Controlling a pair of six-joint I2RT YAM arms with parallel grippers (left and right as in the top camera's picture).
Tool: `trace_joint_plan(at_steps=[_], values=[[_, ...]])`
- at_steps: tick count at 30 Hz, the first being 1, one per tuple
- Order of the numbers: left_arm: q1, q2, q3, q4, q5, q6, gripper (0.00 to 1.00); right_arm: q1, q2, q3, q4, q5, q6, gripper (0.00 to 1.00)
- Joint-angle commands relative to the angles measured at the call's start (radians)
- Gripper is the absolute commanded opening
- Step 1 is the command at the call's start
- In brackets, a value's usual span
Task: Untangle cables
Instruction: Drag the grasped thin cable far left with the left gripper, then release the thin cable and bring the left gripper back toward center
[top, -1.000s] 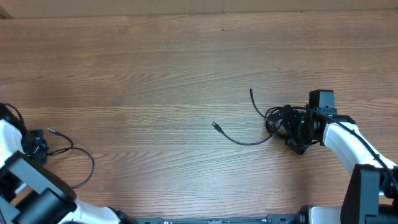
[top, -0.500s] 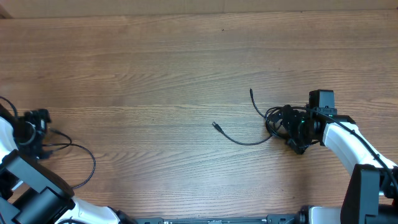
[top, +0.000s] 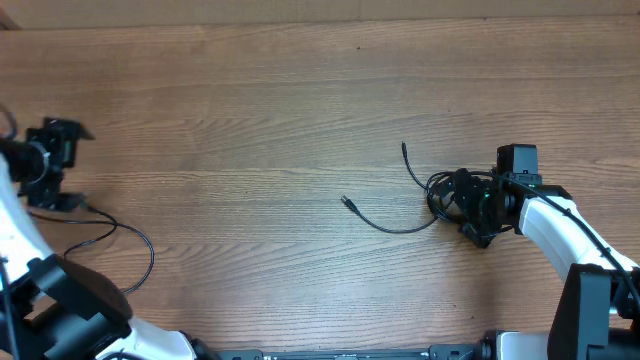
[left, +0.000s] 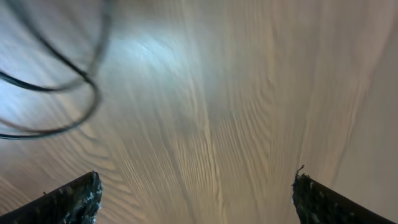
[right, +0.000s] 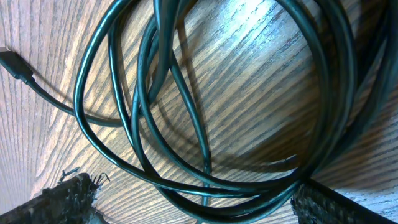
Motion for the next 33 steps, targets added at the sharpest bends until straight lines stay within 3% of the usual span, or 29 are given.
trace_joint_plan(at_steps=[1, 5, 9, 13, 21, 28, 33], values=[[-0.099, -0.068, 0.024, -0.011, 0.044, 0.131, 0.98, 0.008, 0.040, -0.034, 0.004, 0.018, -0.008, 1.00], [-0.222, -0.082, 0.024, -0.039, 0.044, 0.214, 0.97, 0.008, 0.040, -0.034, 0.060, 0.227, -0.008, 1.00], [-0.321, -0.087, 0.024, -0.068, 0.044, 0.343, 0.93, 0.008, 0.040, -0.034, 0.094, 0.251, -0.008, 1.00], [-0.362, -0.104, 0.024, -0.082, 0.045, 0.381, 0.93, 0.008, 0.040, -0.034, 0.093, 0.251, -0.008, 1.00], [-0.369, -0.271, -0.004, -0.137, 0.045, 0.497, 0.94, 0.008, 0.040, -0.034, 0.049, -0.042, -0.009, 1.00], [-0.369, -0.605, -0.283, -0.002, 0.053, 0.517, 0.96, 0.008, 0.038, -0.028, 0.027, -0.087, -0.161, 1.00], [-0.369, -0.761, -0.551, 0.127, 0.137, 0.521, 1.00, 0.010, 0.016, 0.034, -0.119, -0.087, -0.212, 0.99]])
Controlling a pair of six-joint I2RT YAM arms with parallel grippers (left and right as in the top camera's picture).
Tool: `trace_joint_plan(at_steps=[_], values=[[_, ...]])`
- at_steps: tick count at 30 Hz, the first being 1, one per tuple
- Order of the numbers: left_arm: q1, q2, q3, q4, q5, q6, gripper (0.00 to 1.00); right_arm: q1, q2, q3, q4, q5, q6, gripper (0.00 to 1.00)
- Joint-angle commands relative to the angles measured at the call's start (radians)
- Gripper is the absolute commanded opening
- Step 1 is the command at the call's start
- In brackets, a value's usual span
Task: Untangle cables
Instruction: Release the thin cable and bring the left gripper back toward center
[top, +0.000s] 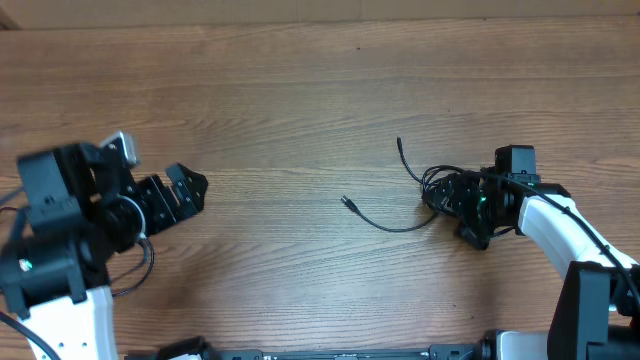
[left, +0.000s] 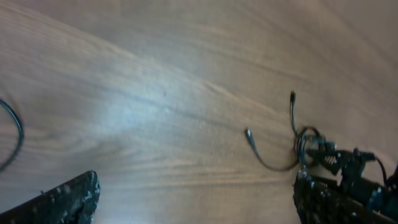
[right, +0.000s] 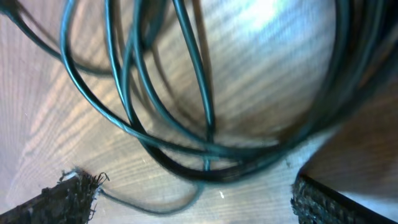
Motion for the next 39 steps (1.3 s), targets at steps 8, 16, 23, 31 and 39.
trace_joint_plan(at_steps=[8, 16, 23, 31, 39], values=[[-0.013, -0.048, -0.527, 0.402, 0.407, 0.138, 1.00, 0.149, -0.210, 0.095, -0.143, 0.007, -0.089, 0.97], [-0.426, -0.014, -0.587, 0.717, -0.096, -0.249, 1.00, 0.234, -0.274, 0.095, -0.021, 0.067, -0.089, 1.00], [-0.762, 0.187, -0.587, 0.806, -0.303, -0.512, 1.00, 0.247, -0.241, 0.092, 0.036, 0.251, -0.170, 0.84], [-0.800, 0.287, -0.587, 0.879, -0.246, -0.622, 1.00, 0.247, -0.053, 0.092, 0.174, 0.284, -0.177, 0.71], [-0.800, 0.287, -0.587, 0.878, -0.247, -0.622, 1.00, 0.246, 0.038, 0.091, 0.291, 0.288, -0.133, 0.59]])
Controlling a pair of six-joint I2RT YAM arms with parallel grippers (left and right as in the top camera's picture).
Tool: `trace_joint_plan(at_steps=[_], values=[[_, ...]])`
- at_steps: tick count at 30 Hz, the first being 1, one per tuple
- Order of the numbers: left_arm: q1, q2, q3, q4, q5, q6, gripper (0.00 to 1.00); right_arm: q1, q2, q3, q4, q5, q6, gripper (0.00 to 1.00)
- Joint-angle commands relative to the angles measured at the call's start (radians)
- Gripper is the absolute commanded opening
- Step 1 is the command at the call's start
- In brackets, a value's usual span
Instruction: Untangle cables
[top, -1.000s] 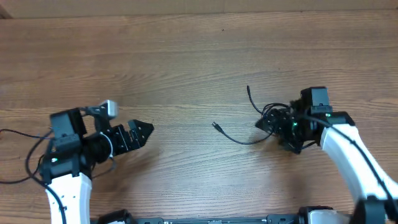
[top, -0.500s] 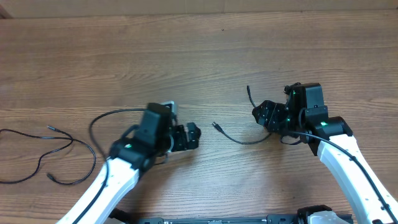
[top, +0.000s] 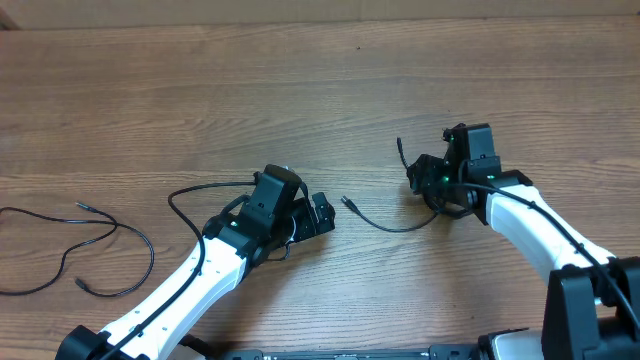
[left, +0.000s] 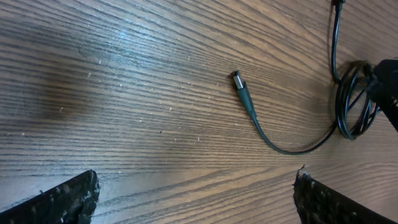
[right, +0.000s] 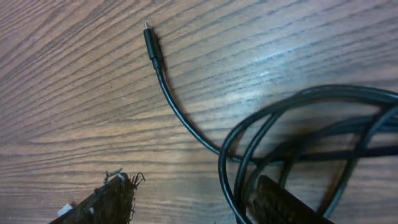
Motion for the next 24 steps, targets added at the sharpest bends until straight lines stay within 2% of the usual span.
trace_joint_plan(at_steps=[1, 7, 11, 13, 14, 21, 24], values=[[-0.003, 0.005, -0.001, 0.003, 0.004, -0.010, 1.00, 0.005, 0.023, 0.015, 0.023, 0.018, 0.042, 0.58], [-0.003, 0.005, -0.001, 0.002, 0.004, -0.010, 0.99, 0.005, 0.118, 0.014, 0.128, 0.017, 0.209, 0.49], [-0.003, 0.005, -0.001, -0.001, 0.004, -0.010, 1.00, 0.005, 0.182, 0.014, 0.165, 0.016, 0.237, 0.40], [-0.003, 0.005, -0.001, -0.001, 0.004, -0.010, 1.00, 0.005, 0.192, 0.014, 0.165, -0.007, 0.235, 0.12], [-0.003, 0.005, -0.001, -0.001, 0.004, -0.010, 1.00, 0.005, 0.190, 0.016, 0.167, -0.035, 0.235, 0.04], [0.000, 0.005, -0.001, 0.000, 0.003, 0.002, 1.00, 0.002, 0.063, 0.043, 0.161, -0.324, 0.216, 0.04], [0.023, 0.002, 0.000, 0.003, 0.019, 0.131, 1.00, 0.002, -0.041, 0.043, 0.142, -0.480, 0.174, 0.04]])
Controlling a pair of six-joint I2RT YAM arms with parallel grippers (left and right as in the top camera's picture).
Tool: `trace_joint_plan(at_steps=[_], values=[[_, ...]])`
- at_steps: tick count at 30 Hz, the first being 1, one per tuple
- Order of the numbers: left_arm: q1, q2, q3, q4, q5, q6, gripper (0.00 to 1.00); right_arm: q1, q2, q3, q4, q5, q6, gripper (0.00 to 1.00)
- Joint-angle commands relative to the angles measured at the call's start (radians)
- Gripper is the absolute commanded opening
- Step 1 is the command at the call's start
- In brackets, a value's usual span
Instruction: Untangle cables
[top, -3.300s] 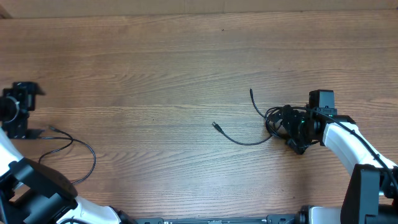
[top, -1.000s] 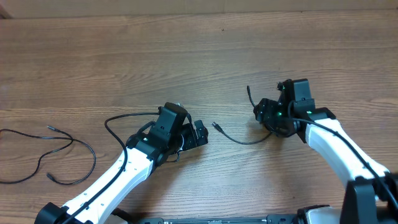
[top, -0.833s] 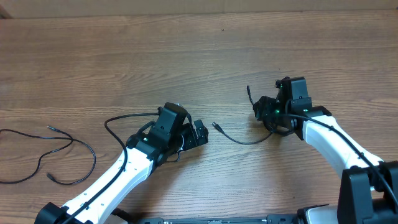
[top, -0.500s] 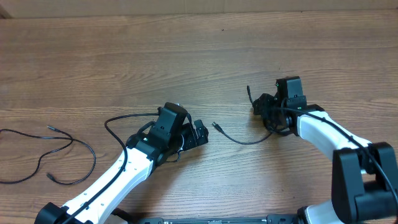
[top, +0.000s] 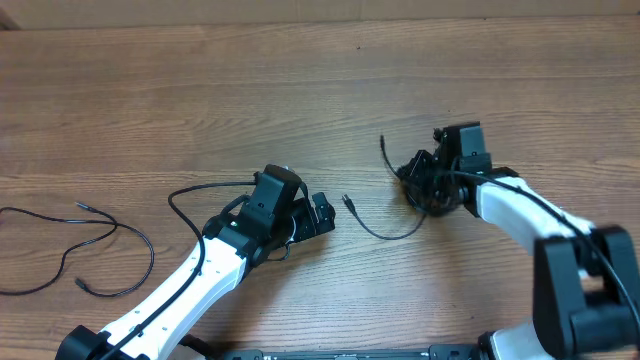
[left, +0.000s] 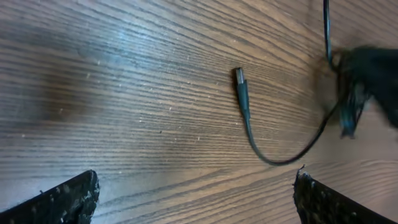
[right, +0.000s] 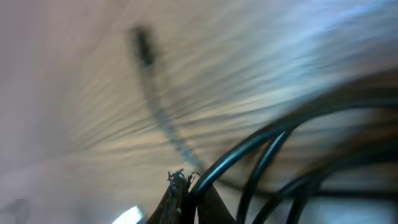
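A black cable lies in a tangled coil (top: 432, 190) right of centre. One plug end (top: 346, 202) trails left from it and another end (top: 382, 142) points up. My right gripper (top: 422, 180) is shut on one strand of the coil (right: 273, 146); in its blurred wrist view the fingertips (right: 181, 193) pinch that strand. My left gripper (top: 322, 214) stands open just left of the free plug (left: 240, 87), its jaws wide apart with only bare wood between them. Beyond the plug, the coil (left: 364, 74) shows as a blur.
A second, thin black cable (top: 100, 240) lies spread out at the table's far left. A black lead (top: 190, 192) loops beside my left forearm. The wooden table's far edge (top: 320, 20) runs along the top of the overhead view.
My right gripper has gone from part-open beside the coil to shut on a strand. The coil and its upper end have shifted a little to the left. My left arm has not moved.
At first my left gripper was at the far left by the thin cable and my right gripper was open over the coil. Then the left arm was raised, and later it stood open by the free plug. The right gripper moved to the coil's left side and now grips it.
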Motion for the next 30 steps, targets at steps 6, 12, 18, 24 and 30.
trace_joint_plan(at_steps=[6, 12, 18, 24, 30], values=[[0.167, 0.002, 0.003, 0.018, 0.412, 0.322, 1.00, 0.003, -0.332, 0.040, -0.052, -0.466, -0.049, 0.04], [0.237, 0.002, 0.003, 0.166, 0.760, 0.436, 1.00, 0.003, -0.375, 0.039, -0.061, -0.565, 0.071, 0.04], [0.199, 0.002, 0.002, 0.158, 0.686, 0.424, 1.00, 0.003, -0.375, 0.039, -0.062, -0.660, 0.193, 0.04], [0.153, 0.002, 0.002, 0.157, 0.444, 0.125, 1.00, 0.006, -0.375, 0.039, -0.119, -0.686, 0.193, 0.04], [0.138, 0.002, 0.002, 0.177, 0.360, -0.161, 1.00, 0.088, -0.375, 0.039, -0.118, -0.682, 0.193, 0.04]])
